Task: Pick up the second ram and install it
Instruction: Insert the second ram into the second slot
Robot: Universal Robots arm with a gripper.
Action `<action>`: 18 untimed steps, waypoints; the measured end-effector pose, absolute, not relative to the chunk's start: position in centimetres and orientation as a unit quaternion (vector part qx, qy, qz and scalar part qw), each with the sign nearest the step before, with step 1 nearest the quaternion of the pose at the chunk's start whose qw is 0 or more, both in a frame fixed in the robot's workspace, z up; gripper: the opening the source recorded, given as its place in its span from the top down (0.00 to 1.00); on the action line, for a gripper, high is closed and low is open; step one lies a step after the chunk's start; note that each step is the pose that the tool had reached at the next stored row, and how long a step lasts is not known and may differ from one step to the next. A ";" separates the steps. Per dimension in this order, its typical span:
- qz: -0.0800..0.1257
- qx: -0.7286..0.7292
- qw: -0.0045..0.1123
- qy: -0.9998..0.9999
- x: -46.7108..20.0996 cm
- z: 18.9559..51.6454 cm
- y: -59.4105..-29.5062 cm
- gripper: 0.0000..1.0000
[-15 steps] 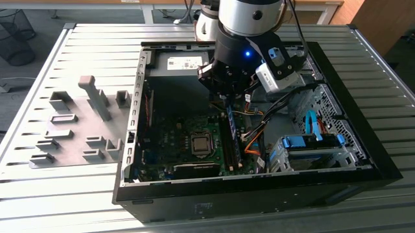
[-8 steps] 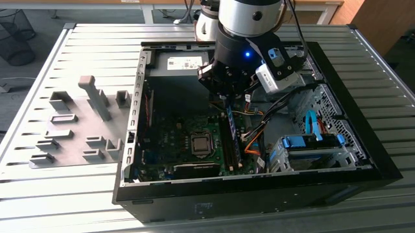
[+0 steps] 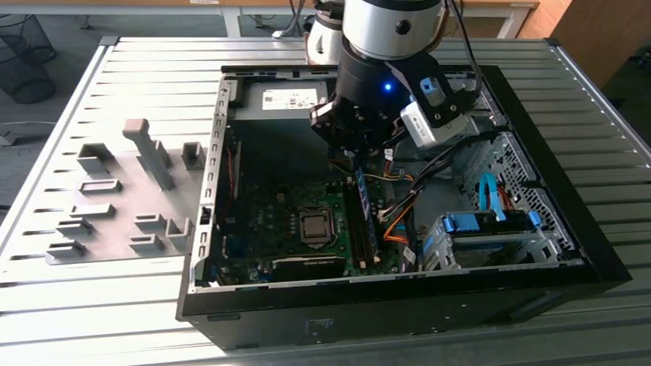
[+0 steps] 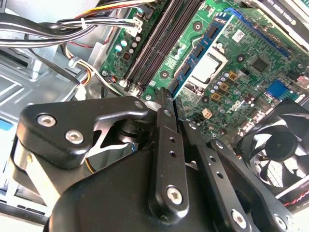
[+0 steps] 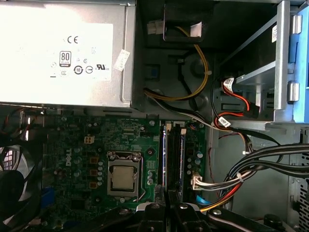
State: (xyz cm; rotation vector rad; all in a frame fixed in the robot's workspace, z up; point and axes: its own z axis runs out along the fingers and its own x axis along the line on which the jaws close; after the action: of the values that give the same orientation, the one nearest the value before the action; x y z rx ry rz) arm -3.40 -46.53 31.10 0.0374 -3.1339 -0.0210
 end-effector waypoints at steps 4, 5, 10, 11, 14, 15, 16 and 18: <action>-0.007 0.010 0.004 -1.000 -3.4 30.7 -46.7 0.86; -0.007 0.009 0.004 -1.000 -3.4 30.6 -46.8 0.86; -0.007 0.005 0.004 -1.000 -3.4 29.8 -47.2 0.86; -0.007 0.004 0.004 -1.000 -3.4 29.7 -47.2 0.86; -0.007 0.002 0.004 -1.000 -3.3 29.1 -47.2 0.86; -0.007 0.001 0.004 -1.000 -3.3 28.9 -47.3 0.86; -0.007 0.001 0.004 -1.000 -3.3 28.8 -47.3 0.86; -0.007 0.001 0.004 -1.000 -3.3 28.4 -47.3 0.86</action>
State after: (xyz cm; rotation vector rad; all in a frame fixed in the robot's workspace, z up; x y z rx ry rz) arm -3.30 -47.28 28.38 0.0016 -3.1340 -0.0228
